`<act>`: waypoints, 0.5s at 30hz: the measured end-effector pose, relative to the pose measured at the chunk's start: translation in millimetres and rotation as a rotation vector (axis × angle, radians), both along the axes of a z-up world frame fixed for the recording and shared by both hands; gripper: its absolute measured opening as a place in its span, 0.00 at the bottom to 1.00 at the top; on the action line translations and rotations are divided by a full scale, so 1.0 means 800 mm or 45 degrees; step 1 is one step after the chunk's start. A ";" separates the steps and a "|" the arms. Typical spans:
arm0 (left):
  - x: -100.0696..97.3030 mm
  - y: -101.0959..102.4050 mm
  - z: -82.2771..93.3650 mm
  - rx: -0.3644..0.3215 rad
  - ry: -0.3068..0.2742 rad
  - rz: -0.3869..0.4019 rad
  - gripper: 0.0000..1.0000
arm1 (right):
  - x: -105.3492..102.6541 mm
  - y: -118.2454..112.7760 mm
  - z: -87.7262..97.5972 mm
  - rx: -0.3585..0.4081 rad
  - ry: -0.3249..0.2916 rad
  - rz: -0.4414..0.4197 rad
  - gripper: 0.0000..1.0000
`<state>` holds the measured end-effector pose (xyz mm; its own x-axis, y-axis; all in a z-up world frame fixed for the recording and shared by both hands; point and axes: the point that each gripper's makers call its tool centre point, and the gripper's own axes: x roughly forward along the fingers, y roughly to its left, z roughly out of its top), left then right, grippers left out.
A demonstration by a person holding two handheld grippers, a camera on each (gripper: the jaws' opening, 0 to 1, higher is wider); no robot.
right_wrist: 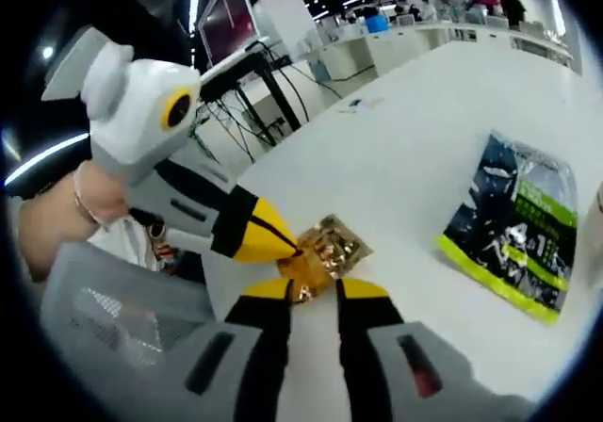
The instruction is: Arrange the skincare products in the storage area until every visible bottle or jar stands upright without overlapping.
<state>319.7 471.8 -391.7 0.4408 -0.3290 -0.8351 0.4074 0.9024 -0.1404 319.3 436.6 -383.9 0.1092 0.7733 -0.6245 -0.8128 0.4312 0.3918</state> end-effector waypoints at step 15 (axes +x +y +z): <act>0.001 0.002 0.007 -0.068 0.007 0.103 0.07 | 0.001 0.006 0.028 0.040 -0.140 0.083 0.01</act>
